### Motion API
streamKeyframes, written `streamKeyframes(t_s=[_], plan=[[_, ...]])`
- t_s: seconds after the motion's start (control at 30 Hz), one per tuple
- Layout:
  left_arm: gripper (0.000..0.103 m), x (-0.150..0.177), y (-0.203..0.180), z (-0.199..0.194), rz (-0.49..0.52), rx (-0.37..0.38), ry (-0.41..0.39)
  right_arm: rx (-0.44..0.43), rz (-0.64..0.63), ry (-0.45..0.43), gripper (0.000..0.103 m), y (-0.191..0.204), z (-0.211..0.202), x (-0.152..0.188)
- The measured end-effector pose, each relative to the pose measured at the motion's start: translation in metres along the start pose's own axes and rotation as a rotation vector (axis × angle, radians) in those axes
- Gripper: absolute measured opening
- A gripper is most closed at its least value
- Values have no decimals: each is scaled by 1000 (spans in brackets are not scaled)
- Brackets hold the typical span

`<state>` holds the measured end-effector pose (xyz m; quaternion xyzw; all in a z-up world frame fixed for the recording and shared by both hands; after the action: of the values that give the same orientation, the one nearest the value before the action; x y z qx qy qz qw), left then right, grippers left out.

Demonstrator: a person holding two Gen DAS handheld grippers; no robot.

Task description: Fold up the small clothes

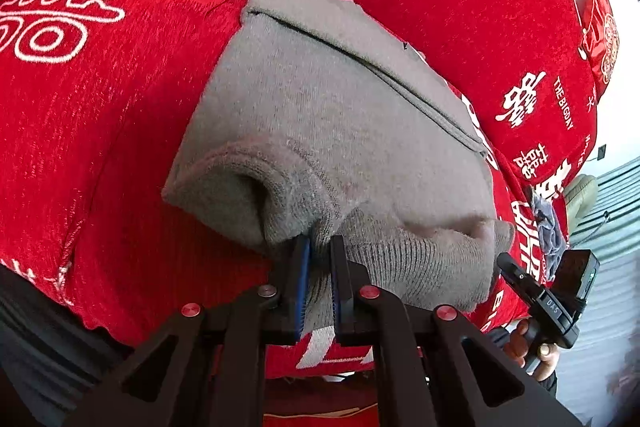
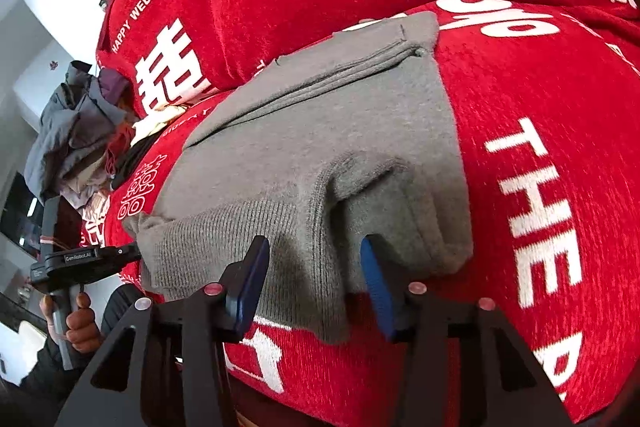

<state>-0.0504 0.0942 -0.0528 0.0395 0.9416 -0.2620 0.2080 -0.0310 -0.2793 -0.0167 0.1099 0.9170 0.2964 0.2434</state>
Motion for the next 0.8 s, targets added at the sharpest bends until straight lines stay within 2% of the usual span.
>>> streamKeyframes(t_s=[0.07,0.1,0.27,0.43,0.8], plan=[[9,-2,1,2,0,6,-4,16,-41,17,17,4,5,0],[9,-3,0,1,8,4,-10,11,-49,39,10,6,8,1],[5,-18,-12,-18,52,-20,-81,-86,-53,-22,10,23,-18,-11],[5,-62,-27,-39,82,-18,-178,-158,-82,-99,9,51,-45,-44],[5,-168,-42,-35,120,-46,-233,-165,-64,-184,9,81,-41,-135]])
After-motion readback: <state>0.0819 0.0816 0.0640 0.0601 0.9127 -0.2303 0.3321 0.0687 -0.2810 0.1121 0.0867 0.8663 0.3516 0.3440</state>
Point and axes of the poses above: each gripper's, at about its wrist camera, not at the fingertips, and z roughly the way its jaws point, y to its left, x to its underside, the point moved 5 cm from there along z, roughly the way its jaws point, and after that the axes turned 15 degrees about z, right-handed, at the moved point
